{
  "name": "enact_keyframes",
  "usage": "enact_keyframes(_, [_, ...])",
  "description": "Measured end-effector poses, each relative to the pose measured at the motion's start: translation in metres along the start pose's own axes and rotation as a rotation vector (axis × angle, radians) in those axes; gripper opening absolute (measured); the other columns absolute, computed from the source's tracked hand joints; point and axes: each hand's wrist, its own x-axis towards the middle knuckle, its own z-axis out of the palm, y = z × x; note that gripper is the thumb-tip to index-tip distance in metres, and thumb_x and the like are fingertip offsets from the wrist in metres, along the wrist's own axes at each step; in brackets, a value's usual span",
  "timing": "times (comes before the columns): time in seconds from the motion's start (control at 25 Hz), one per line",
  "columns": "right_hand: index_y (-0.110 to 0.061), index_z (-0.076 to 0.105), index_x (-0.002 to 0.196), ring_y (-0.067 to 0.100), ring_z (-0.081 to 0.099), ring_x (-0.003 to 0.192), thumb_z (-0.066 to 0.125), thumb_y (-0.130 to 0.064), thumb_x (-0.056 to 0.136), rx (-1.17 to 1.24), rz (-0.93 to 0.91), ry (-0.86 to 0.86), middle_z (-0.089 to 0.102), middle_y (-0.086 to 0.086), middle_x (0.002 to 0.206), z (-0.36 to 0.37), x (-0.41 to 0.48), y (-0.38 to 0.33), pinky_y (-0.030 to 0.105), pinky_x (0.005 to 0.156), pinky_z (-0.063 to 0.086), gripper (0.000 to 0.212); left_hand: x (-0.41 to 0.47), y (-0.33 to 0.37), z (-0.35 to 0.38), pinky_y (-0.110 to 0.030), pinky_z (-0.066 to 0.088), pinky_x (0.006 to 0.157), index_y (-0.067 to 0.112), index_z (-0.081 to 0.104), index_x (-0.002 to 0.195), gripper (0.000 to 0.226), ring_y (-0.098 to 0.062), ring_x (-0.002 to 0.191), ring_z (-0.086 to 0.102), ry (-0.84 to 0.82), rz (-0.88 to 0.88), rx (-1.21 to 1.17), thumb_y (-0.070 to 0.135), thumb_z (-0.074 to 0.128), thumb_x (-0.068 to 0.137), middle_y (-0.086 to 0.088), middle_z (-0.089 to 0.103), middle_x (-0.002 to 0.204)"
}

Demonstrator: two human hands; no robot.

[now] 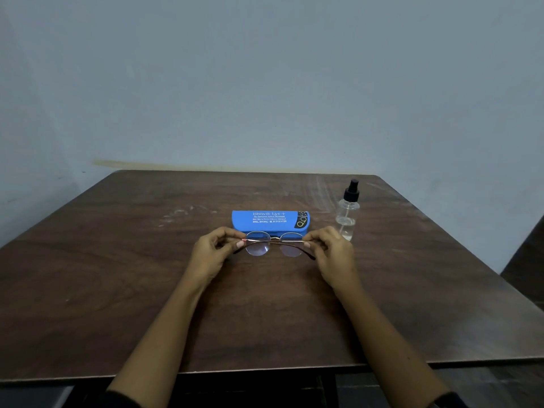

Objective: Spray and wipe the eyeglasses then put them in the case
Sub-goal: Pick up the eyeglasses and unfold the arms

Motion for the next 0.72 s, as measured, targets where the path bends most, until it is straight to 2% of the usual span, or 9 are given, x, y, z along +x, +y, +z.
enact_keyframes(0.08, [0.001, 0.069, 0.082, -0.011, 0.054, 0.07, 0.065, 0.007, 0.076, 0.012, 0.011, -0.001, 0.063, 0.012, 0.081, -0.0003, 0.0004, 0.0006, -0.001, 0.067, 0.037, 0.009, -0.0004, 0.0006, 0.0001, -0.002, 0.04, 0.057, 0.006, 0.065, 0.084, 0.011, 0.009, 0.055, 0.056, -0.008, 0.011, 0.022, -0.003, 0.062, 0.079, 0.011, 0.066, 0.057])
enact_keyframes(0.16, [0.0, 0.07, 0.08, -0.001, 0.055, 0.067, 0.065, 0.007, 0.075, 0.03, 0.044, -0.007, 0.064, 0.01, 0.081, -0.0015, 0.0006, 0.0012, 0.001, 0.067, 0.039, 0.009, -0.0007, 0.0001, -0.0008, -0.004, 0.04, 0.059, 0.016, 0.065, 0.077, 0.016, 0.007, 0.056, 0.055, -0.004, 0.016, 0.048, 0.0, 0.063, 0.078, 0.017, 0.065, 0.055])
enact_keyframes(0.24, [-0.002, 0.07, 0.079, 0.011, 0.056, 0.07, 0.065, 0.006, 0.075, 0.047, 0.088, -0.01, 0.063, 0.005, 0.079, -0.0021, 0.0011, 0.002, 0.004, 0.067, 0.04, 0.01, -0.0002, -0.0017, -0.0018, -0.006, 0.04, 0.062, 0.023, 0.067, 0.073, 0.02, 0.006, 0.061, 0.055, 0.021, 0.022, 0.085, 0.004, 0.066, 0.077, 0.013, 0.066, 0.063])
enact_keyframes(0.36, [-0.004, 0.07, 0.078, 0.015, 0.058, 0.073, 0.064, 0.006, 0.076, 0.069, 0.14, -0.002, 0.061, 0.001, 0.078, -0.0018, 0.0019, 0.0032, 0.016, 0.069, 0.044, 0.011, 0.0009, -0.0032, -0.0022, -0.005, 0.04, 0.065, 0.031, 0.065, 0.07, 0.026, 0.007, 0.068, 0.055, 0.041, 0.048, 0.165, 0.006, 0.068, 0.075, 0.005, 0.062, 0.083])
enact_keyframes(0.48, [-0.004, 0.07, 0.078, 0.015, 0.057, 0.069, 0.064, 0.006, 0.076, 0.075, 0.16, -0.013, 0.062, 0.003, 0.079, -0.0002, 0.0031, 0.0036, 0.025, 0.07, 0.047, 0.011, 0.0021, -0.0038, -0.0021, -0.008, 0.041, 0.069, 0.03, 0.064, 0.07, 0.024, 0.005, 0.071, 0.055, 0.009, 0.06, 0.18, 0.006, 0.066, 0.078, 0.009, 0.064, 0.081])
enact_keyframes(0.6, [-0.005, 0.07, 0.078, 0.011, 0.055, 0.066, 0.064, 0.004, 0.076, 0.059, 0.157, -0.022, 0.062, 0.002, 0.08, -0.0004, 0.0044, 0.0037, 0.014, 0.067, 0.043, 0.011, 0.0017, -0.0034, -0.0022, -0.006, 0.041, 0.074, 0.025, 0.068, 0.077, 0.022, 0.01, 0.077, 0.058, -0.014, 0.08, 0.178, 0.004, 0.062, 0.08, 0.018, 0.068, 0.075])
enact_keyframes(0.72, [-0.005, 0.071, 0.082, 0.014, 0.057, 0.071, 0.065, 0.004, 0.076, 0.089, 0.141, -0.025, 0.063, 0.006, 0.082, -0.0011, 0.0047, 0.0055, 0.015, 0.069, 0.044, 0.013, 0.0022, -0.0041, -0.0015, 0.001, 0.038, 0.074, 0.014, 0.071, 0.09, 0.019, 0.017, 0.08, 0.056, -0.009, 0.132, 0.247, 0.002, 0.061, 0.081, 0.016, 0.064, 0.085])
